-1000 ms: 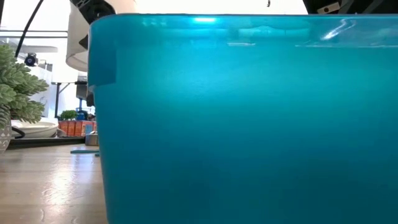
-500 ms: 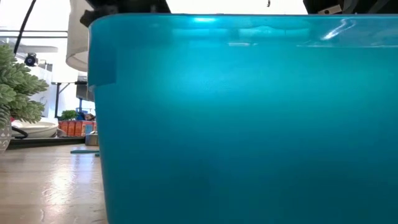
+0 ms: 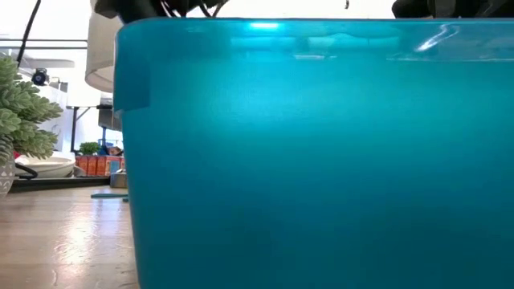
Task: Pick and place rubber bands into bin
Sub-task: Put the green rubber band into the blue bin
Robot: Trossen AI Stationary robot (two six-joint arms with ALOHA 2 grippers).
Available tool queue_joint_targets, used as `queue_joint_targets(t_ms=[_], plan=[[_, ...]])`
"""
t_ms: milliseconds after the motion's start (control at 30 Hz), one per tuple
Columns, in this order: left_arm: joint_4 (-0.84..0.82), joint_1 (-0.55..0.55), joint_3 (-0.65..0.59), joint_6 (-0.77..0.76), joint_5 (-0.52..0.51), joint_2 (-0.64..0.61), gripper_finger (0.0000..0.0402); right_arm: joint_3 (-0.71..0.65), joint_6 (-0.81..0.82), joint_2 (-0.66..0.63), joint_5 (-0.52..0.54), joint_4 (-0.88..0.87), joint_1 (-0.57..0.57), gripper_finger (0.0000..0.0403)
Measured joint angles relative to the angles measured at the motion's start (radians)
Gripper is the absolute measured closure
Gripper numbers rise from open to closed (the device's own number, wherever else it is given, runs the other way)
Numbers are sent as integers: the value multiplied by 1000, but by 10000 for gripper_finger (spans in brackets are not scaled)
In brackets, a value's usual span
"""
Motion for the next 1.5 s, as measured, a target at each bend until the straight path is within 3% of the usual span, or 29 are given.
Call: queue_joint_targets(t_ms=[400, 1033, 1200, 1500], plan=[[166, -70, 3, 150, 98, -2, 401, -1, 0, 0, 1, 0, 0, 339], [502, -203, 11, 373, 414, -1, 401, -3, 0, 0, 2, 0, 0, 343], [632, -208, 10, 407, 526, 36, 401, -3, 0, 0, 2, 1, 0, 342], [760, -210, 55, 431, 553, 154, 402, -5, 0, 0, 3, 0, 0, 342]])
